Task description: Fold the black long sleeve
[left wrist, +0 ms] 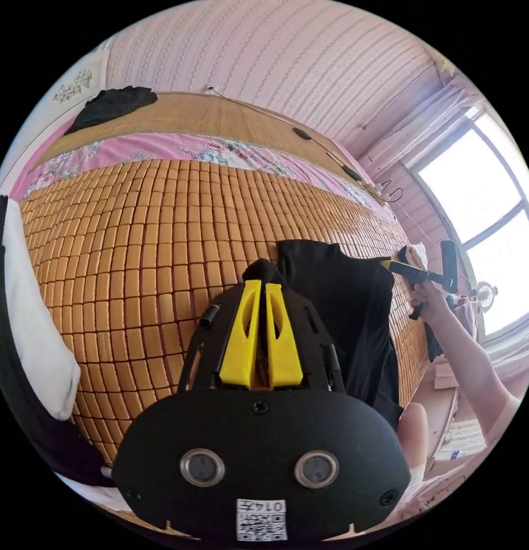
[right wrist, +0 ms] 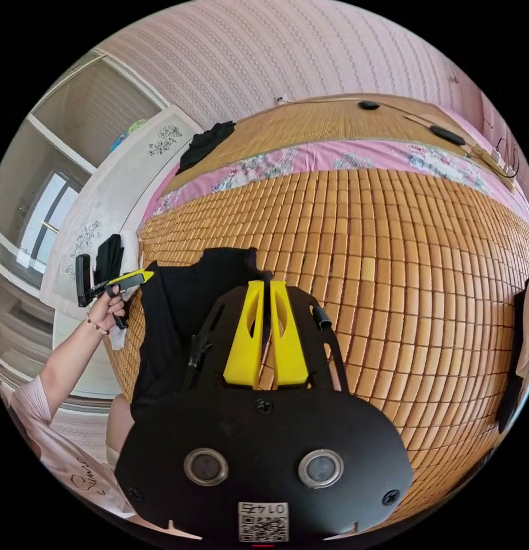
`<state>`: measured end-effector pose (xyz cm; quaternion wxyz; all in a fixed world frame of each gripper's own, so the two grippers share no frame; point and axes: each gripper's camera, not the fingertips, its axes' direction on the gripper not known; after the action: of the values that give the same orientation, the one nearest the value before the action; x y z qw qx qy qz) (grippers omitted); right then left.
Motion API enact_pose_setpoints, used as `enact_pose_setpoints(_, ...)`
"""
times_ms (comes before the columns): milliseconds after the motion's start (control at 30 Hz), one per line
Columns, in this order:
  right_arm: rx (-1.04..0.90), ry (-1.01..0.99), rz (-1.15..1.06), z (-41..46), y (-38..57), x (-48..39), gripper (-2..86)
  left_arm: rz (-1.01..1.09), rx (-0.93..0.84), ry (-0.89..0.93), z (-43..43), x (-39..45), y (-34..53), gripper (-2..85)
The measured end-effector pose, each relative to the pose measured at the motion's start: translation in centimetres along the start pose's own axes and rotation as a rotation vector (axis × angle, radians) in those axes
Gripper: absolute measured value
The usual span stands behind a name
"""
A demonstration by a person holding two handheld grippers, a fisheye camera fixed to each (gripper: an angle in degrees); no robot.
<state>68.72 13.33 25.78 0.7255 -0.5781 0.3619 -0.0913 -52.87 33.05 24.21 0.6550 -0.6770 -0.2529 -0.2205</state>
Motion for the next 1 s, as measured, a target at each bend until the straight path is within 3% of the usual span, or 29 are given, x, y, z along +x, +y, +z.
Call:
enact_pose_setpoints(200,0.101,-0.016,-0.021,-4.7,-0.5,-1.8,1.0,0.015,0.098,-0.02,-2.8,1.9,-0.6,-1.0)
enact_pose_setpoints(367,0.08,-0.092,-0.13,-8.9,3.8,-4.5,1.1,-0.01,0.164,0.127,-6.0,2.6,1.5,-1.0)
enact_pose_setpoints(533,0.002,-0.136,-0.254,-11.8,14.1,-7.4,1.3,0.205,0.06,0.127,-8.9,5.3,10.1,-0.9)
enact_pose_setpoints(667,-0.198,-0.033,-0.202,-7.5,24.2,-7.4,1.5,0.205,-0.059,0.157,-7.8,6.4,18.7,-0.9)
enact_pose_setpoints(733,-0.268,-0.015,-0.155,-5.1,27.1,-7.2,1.5,0.206,-0.151,0.085,-5.2,6.9,23.5,-0.9)
enact_pose_setpoints(867,-0.178,-0.044,-0.047,-5.2,29.4,-7.7,1.7,0.209,-0.198,0.009,-2.2,7.5,27.4,-1.0)
enact_pose_setpoints(1000,-0.201,-0.019,-0.062,-5.5,29.7,-8.8,2.2,0.371,-0.206,-0.116,-1.0,10.0,28.5,-1.0)
